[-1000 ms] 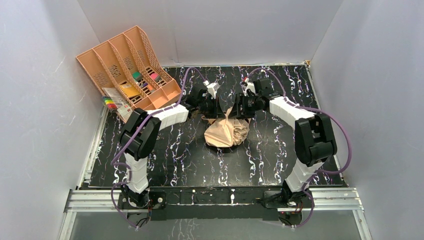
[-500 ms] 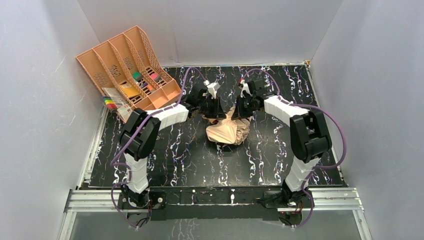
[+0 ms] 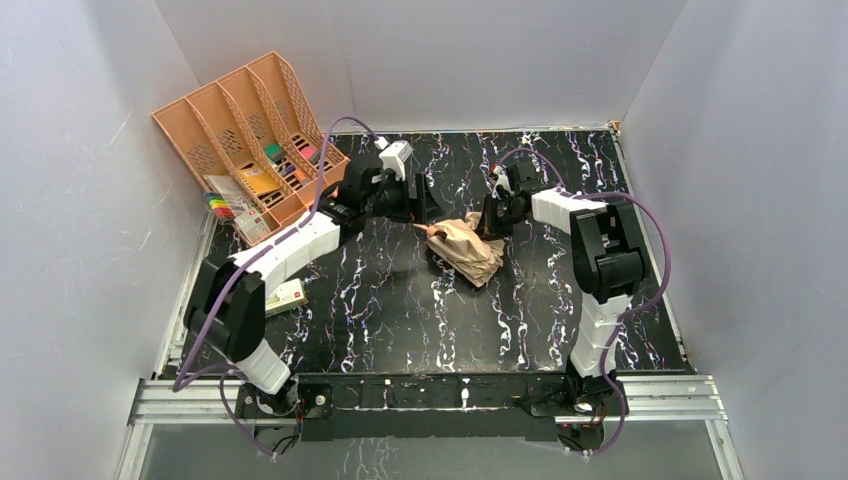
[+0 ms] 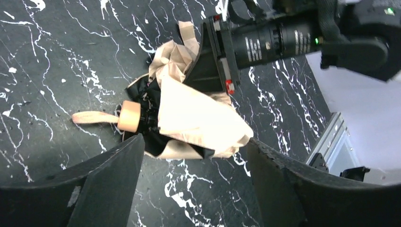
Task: Put away the umbrella
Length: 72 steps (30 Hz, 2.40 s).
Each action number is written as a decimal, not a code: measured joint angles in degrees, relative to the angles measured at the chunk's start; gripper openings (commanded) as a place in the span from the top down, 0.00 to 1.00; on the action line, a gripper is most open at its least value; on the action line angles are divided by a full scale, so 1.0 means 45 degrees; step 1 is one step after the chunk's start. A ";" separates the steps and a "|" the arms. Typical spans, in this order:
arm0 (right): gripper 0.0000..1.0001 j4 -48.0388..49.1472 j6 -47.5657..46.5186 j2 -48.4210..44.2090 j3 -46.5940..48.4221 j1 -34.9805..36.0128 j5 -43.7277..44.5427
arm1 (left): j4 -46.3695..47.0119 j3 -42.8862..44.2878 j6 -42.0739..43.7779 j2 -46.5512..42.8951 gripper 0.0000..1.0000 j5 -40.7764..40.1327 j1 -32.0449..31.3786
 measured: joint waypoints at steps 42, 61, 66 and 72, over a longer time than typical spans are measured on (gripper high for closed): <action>1.00 -0.0311 -0.1277 0.2433 0.2370 0.1370 -0.3604 | 0.0131 -0.3871 0.3225 -0.2565 0.33 -0.1705 -0.0529; 1.00 -0.0345 -0.1336 0.2492 0.2433 0.1355 -0.3701 | 0.0733 -0.2365 0.3191 -0.0073 0.65 0.1331 0.0049; 1.00 -0.0350 -0.1336 0.2492 0.2438 0.1355 -0.3701 | 0.0631 -0.2327 0.3104 0.0296 0.91 0.1685 0.0053; 1.00 -0.0350 -0.1336 0.2492 0.2438 0.1355 -0.3687 | 0.0243 -0.1957 0.3143 0.0194 1.00 0.1778 0.0049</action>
